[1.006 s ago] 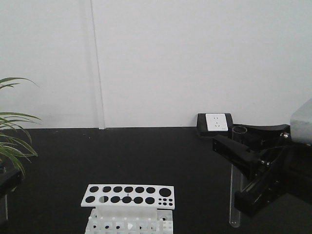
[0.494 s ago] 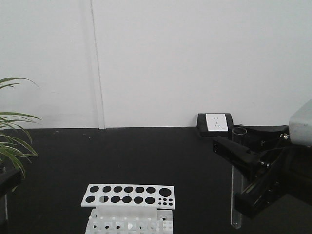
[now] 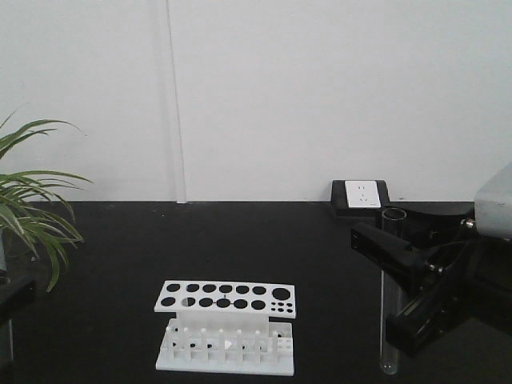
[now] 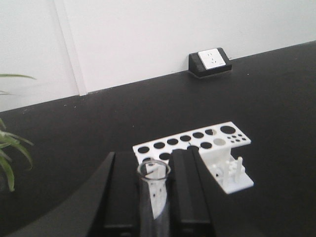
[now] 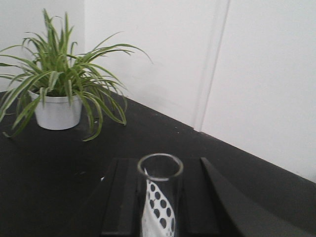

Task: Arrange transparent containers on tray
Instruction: 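Drive the base to the counter with the yellow tray, holding both tubes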

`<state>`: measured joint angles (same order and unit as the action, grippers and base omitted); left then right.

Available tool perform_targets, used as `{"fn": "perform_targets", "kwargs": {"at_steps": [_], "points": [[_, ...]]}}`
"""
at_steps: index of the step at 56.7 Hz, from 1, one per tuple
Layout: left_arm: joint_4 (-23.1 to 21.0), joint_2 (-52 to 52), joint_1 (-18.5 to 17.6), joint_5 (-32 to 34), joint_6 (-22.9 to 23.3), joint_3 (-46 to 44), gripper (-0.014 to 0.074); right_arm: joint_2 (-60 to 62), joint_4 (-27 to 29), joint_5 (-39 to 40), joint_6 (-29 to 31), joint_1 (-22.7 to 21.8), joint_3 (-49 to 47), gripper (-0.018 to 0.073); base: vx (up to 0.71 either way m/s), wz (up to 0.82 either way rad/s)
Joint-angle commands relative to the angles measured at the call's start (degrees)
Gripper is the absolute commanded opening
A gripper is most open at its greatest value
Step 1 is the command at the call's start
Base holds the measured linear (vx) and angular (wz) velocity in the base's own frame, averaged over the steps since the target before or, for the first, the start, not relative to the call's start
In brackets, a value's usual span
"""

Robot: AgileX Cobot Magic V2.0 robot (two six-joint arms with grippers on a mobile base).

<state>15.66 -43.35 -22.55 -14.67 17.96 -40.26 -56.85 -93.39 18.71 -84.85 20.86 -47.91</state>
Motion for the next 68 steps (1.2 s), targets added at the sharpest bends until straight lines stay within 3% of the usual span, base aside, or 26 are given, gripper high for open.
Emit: {"fn": "perform_targets", "kwargs": {"at_steps": [1,68], "points": [[-0.2,0.1,-0.4,4.3,0.0,-1.6,-0.0001,1.1,1.2,-0.5,-0.2,-0.2,-1.8,-0.0013,-0.22,0.09],[-0.2,0.1,-0.4,3.4,0.0,-1.6,-0.0001,1.1,1.1,-0.1,-0.2,-0.2,-1.8,-0.0013,-0.32,0.08]]}}
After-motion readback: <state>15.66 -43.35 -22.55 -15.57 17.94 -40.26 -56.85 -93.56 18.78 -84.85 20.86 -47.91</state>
